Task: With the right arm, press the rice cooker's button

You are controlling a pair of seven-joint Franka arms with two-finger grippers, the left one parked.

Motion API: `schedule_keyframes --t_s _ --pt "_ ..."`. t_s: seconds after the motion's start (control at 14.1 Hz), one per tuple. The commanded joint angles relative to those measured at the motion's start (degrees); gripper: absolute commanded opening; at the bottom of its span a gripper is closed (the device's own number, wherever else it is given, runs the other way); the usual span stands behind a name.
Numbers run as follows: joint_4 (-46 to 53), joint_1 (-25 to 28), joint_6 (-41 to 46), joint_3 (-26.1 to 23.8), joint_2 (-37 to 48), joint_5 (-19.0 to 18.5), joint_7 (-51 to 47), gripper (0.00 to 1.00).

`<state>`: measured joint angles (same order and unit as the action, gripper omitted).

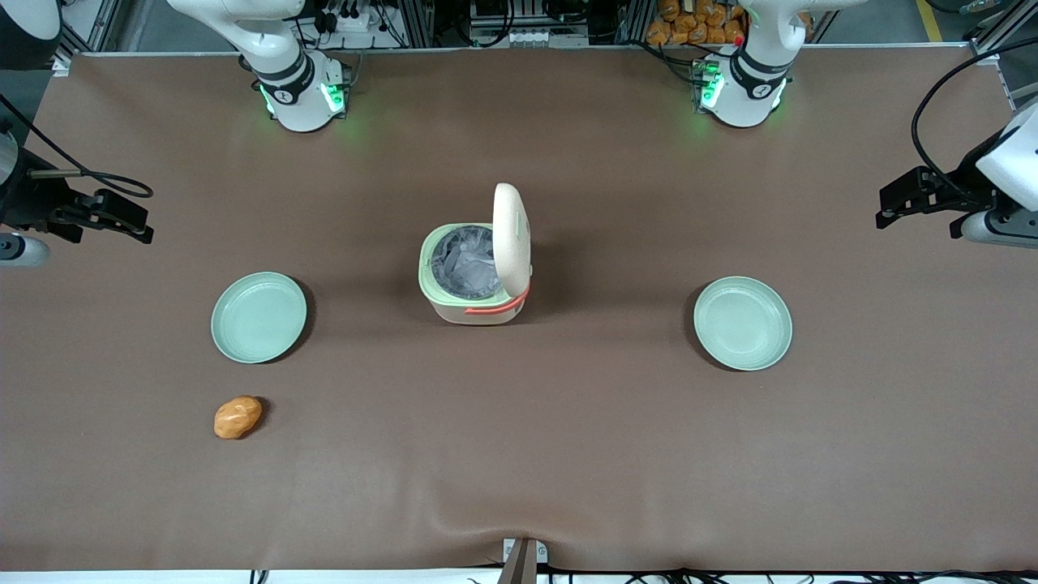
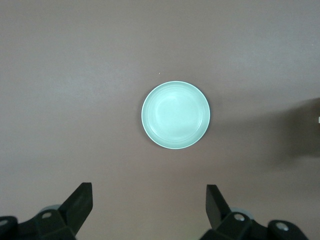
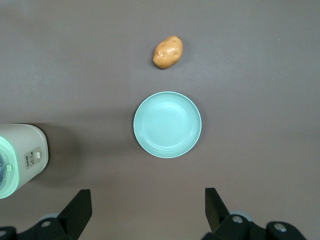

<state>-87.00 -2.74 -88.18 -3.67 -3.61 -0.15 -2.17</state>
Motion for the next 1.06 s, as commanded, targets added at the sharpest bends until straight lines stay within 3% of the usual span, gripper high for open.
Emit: schedule_keyframes --t_s 0.0,0.99 --pt "-0.3 -0.1 1.0 -0.4 0.5 -0.8 0.3 1.00" --pt "0.2 0.5 6.7 1.5 0.6 0.0 -0.7 1.00"
